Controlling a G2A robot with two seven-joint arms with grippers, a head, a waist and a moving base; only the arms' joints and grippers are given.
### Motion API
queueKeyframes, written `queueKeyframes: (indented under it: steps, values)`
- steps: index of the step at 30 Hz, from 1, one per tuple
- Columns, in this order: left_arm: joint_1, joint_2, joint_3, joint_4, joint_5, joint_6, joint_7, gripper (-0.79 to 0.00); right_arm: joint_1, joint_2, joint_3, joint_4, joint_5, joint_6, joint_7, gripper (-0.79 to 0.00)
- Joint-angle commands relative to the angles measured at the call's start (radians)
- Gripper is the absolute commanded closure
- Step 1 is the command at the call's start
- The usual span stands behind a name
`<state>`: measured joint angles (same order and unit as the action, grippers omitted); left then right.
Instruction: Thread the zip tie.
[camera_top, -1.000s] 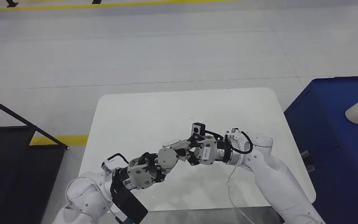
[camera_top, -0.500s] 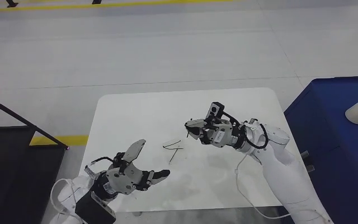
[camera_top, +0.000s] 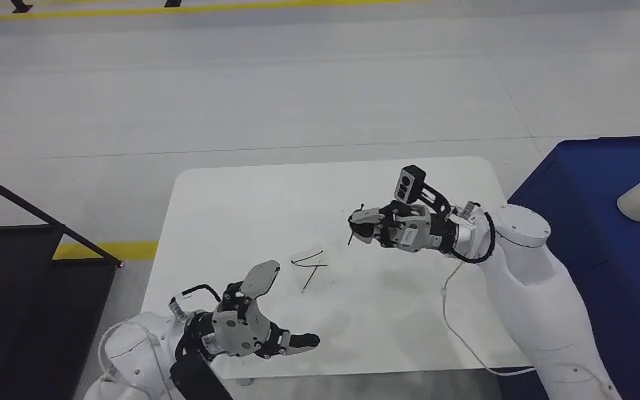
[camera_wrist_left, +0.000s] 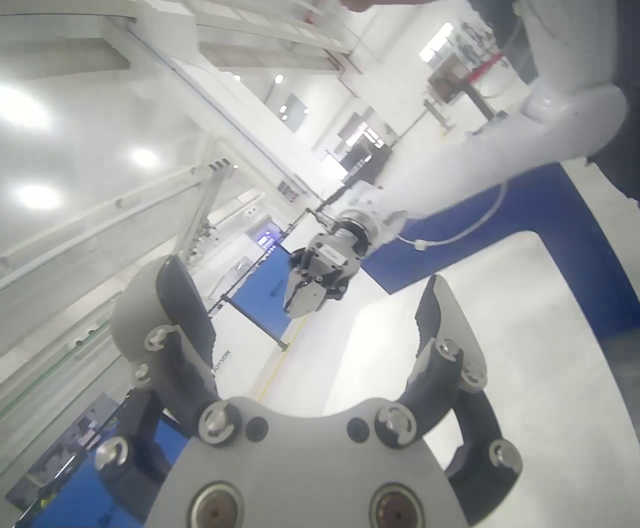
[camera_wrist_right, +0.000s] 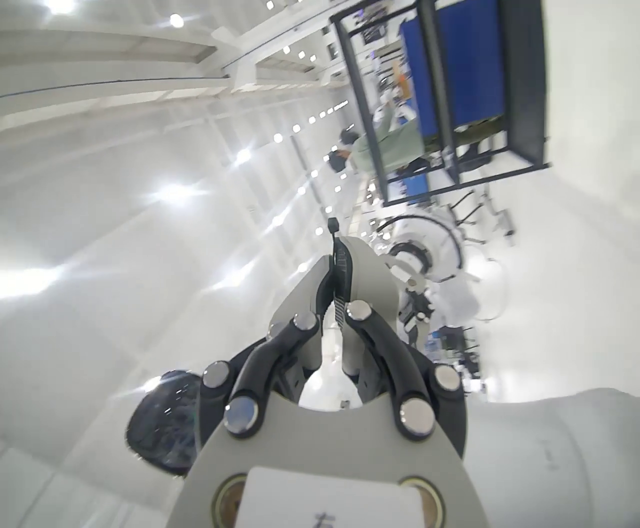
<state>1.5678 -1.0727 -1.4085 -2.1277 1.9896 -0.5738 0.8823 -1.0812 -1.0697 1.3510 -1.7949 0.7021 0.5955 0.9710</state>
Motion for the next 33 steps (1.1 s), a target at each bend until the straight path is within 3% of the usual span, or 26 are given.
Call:
queueKeyframes:
  steps: [1, 3, 14, 17, 20, 22, 25, 33]
  values:
    - [-0.002, 0.006, -0.01, 0.002, 0.006, -0.038, 0.015, -0.785, -0.003, 0.018, 0.016, -0.027, -0.169, -0.025, 0.061, 0.0]
    - [-0.012, 0.013, -0.025, -0.003, 0.042, -0.071, 0.017, -0.785, -0.011, 0.03, 0.029, -0.04, -0.231, -0.053, 0.111, 0.0]
    - [-0.013, 0.014, -0.029, -0.003, 0.047, -0.067, 0.015, -0.785, -0.012, 0.032, 0.02, -0.064, -0.274, -0.101, 0.087, 0.0]
    - [-0.024, 0.022, -0.03, -0.02, 0.108, -0.114, -0.001, -0.785, 0.016, 0.055, -0.056, -0.16, -0.634, -0.166, 0.146, 0.0]
    - [-0.053, 0.047, -0.059, -0.042, 0.306, -0.159, 0.052, -0.785, 0.037, 0.082, -0.08, -0.197, -0.856, -0.218, 0.333, 0.0]
    - [-0.069, 0.065, -0.067, -0.044, 0.45, -0.134, 0.124, -0.785, 0.039, 0.096, -0.083, -0.208, -0.932, -0.249, 0.446, 0.0]
    - [-0.081, 0.09, -0.054, -0.044, 0.685, -0.025, 0.221, -0.785, 0.048, 0.11, -0.082, -0.204, -0.909, -0.316, 0.565, 0.0]
    - [-0.081, 0.09, -0.054, -0.044, 0.685, -0.025, 0.221, -0.785, 0.056, 0.115, -0.054, -0.198, -0.865, -0.287, 0.541, 0.0]
